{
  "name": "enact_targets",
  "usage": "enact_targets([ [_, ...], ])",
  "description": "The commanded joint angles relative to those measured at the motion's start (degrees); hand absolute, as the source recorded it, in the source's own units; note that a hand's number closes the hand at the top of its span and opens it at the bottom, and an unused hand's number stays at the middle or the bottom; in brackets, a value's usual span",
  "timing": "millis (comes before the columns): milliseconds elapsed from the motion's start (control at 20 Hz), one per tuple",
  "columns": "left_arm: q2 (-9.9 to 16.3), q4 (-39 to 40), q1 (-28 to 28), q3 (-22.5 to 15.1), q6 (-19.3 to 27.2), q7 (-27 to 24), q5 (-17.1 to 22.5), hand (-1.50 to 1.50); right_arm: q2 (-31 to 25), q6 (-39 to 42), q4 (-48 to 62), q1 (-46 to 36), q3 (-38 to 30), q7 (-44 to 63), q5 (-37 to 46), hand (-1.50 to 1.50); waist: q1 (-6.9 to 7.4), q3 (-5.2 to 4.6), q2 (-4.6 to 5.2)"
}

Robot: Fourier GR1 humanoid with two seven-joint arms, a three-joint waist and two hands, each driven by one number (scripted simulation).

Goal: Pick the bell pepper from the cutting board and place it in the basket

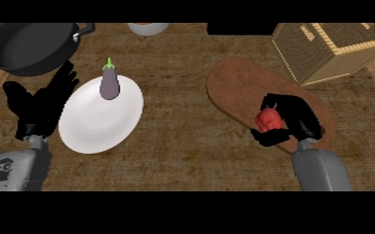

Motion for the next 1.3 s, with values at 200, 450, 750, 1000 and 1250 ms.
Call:
enact_targets([
  [200, -0.61, -0.38, -1.66, -1.86, -1.17, -0.02, -0.21, 0.0, 2.47, -18.37, -1.35, -15.15, -8.84, 22.23, -5.94, 1.5, 5.95, 0.11, 0.24],
  [450, -1.12, -0.63, -3.15, -3.89, -2.3, -0.13, -0.79, 0.0, 2.5, -30.2, 0.4, -24.68, -11.51, 35.55, 0.43, 1.5, 9.02, -0.59, 1.22],
  [750, -1.82, -0.99, -5.46, -5.64, -2.59, 0.9, -1.4, 0.0, 2.51, -38.83, 6.6, -35.29, -14.6, 51.3, 12.88, 1.5, 10.3, -0.91, 1.58],
  [1000, -1.58, 0.17, -6.62, -5.29, -2.58, 2.02, -1.25, 0.0, 0.85, -39.86, 13.53, -44.23, -17.02, 63.08, 24.51, 1.5, 10.15, -0.99, 1.73],
  [1250, -2.8, 0.1, -6.83, -6.17, -1.54, 1.77, -2.09, 0.0, -2.98, -38.66, 20.65, -51.92, -19.79, 71.14, 33.9, 1.5, 9.94, -0.82, 1.85],
])
